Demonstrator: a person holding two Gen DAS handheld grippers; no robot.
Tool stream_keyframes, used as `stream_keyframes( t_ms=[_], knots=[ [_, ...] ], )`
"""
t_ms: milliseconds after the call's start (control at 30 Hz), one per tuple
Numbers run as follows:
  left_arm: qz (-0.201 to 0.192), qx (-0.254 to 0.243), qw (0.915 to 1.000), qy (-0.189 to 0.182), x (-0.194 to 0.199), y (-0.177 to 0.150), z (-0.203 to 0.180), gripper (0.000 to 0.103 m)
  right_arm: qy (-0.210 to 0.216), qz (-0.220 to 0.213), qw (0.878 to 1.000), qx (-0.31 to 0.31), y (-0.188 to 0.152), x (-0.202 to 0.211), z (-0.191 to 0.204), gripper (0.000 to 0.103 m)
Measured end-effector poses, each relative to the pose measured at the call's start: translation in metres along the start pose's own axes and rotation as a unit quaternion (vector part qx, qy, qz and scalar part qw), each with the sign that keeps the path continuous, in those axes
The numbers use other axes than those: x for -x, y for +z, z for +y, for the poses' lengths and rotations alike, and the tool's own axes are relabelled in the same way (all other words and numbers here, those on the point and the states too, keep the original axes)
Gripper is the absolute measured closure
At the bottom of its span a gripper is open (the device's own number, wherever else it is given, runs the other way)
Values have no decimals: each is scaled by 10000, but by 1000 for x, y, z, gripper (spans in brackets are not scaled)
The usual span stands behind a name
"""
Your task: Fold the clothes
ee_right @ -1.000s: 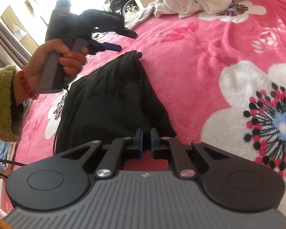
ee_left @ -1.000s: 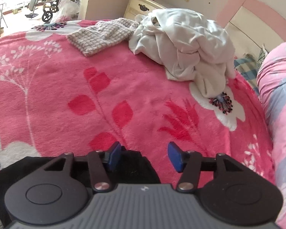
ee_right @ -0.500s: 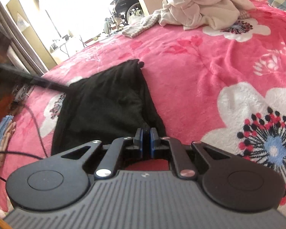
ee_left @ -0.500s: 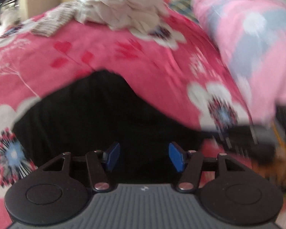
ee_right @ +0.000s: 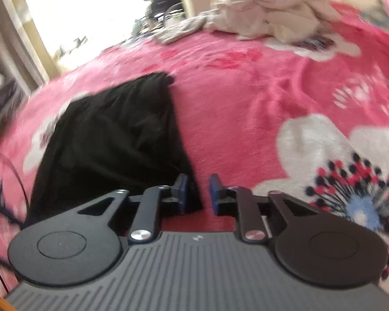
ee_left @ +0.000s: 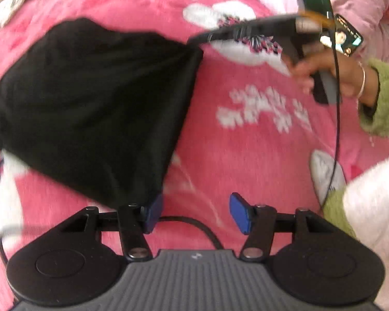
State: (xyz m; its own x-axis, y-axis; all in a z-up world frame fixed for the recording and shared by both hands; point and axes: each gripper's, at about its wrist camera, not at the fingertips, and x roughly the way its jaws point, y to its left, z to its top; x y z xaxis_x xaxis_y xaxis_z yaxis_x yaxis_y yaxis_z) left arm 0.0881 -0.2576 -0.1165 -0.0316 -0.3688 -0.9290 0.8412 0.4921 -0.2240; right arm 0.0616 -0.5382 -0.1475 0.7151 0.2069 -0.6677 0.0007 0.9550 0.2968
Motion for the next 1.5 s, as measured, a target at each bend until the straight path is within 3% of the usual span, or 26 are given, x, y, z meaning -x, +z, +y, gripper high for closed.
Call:
stream_keyframes(
  t_ms=[100, 167, 233, 333, 400, 467, 633, 700, 800, 833, 900, 1000, 1067, 1100, 1167, 1200, 1333, 1467, 1500],
  knots=[
    [-78, 487, 9988, -58, 10, -14, 15, 45, -135, -10, 9985, -537, 2, 10, -21, 81],
    [-250, 972, 9949, -119, 17, -19, 30, 43, 157, 77, 9933, -1140, 1, 16, -39, 79],
    [-490, 1578, 9860, -235, 23, -25, 47, 41, 620, 174, 9807, -1847, -3, 18, -57, 71],
    [-918, 2375, 9661, -424, 32, -30, 72, 40, 1069, 360, 9609, -2527, -7, 10, -70, 58],
    [-1158, 2716, 9542, -489, 37, -31, 83, 40, 1217, 525, 9573, -2569, -6, 1, -70, 57],
    [-1248, 2882, 9483, -468, 41, -29, 90, 40, 1240, 655, 9609, -2387, -2, -7, -63, 56],
    [-1068, 3224, 9392, -500, 28, -22, 100, 32, 1372, 885, 9631, -2141, 4, -24, -51, 53],
    [-905, 3257, 9396, -540, 17, -17, 96, 32, 1421, 943, 9634, -2067, 6, -28, -49, 52],
    [-1049, 3295, 9361, -640, 17, -15, 98, 33, 1438, 981, 9630, -2059, 8, -29, -48, 52],
    [-1101, 3463, 9280, -824, 17, -17, 106, 33, 1458, 987, 9620, -2085, 9, -30, -50, 52],
    [-1156, 4020, 8975, -1400, 11, -25, 126, 33, 1497, 984, 9598, -2159, 7, -29, -53, 52],
    [-1414, 4945, 8317, -2092, 3, -48, 153, 33, 1529, 940, 9565, -2301, 3, -30, -56, 52],
    [-1644, 5273, 8041, -2198, 2, -60, 162, 33, 1538, 919, 9556, -2340, 2, -31, -57, 52],
    [-1695, 5351, 7991, -2156, 1, -63, 165, 33, 1543, 913, 9559, -2327, 2, -30, -56, 52],
    [-1749, 5454, 7947, -2011, 1, -65, 169, 33, 1543, 910, 9563, -2309, 2, -31, -56, 52],
    [-1715, 5467, 7987, -1840, 1, -63, 169, 33, 1540, 914, 9564, -2308, 2, -31, -56, 52],
    [-1431, 5077, 8423, -1112, -8, -41, 160, 33, 1522, 921, 9569, -2296, 3, -30, -57, 51],
    [-1253, 4723, 8682, -863, -10, -29, 153, 32, 1510, 902, 9575, -2285, 2, -31, -56, 50],
    [-1227, 4697, 8698, -880, -10, -28, 152, 32, 1512, 899, 9574, -2291, 2, -31, -56, 50]
  ],
)
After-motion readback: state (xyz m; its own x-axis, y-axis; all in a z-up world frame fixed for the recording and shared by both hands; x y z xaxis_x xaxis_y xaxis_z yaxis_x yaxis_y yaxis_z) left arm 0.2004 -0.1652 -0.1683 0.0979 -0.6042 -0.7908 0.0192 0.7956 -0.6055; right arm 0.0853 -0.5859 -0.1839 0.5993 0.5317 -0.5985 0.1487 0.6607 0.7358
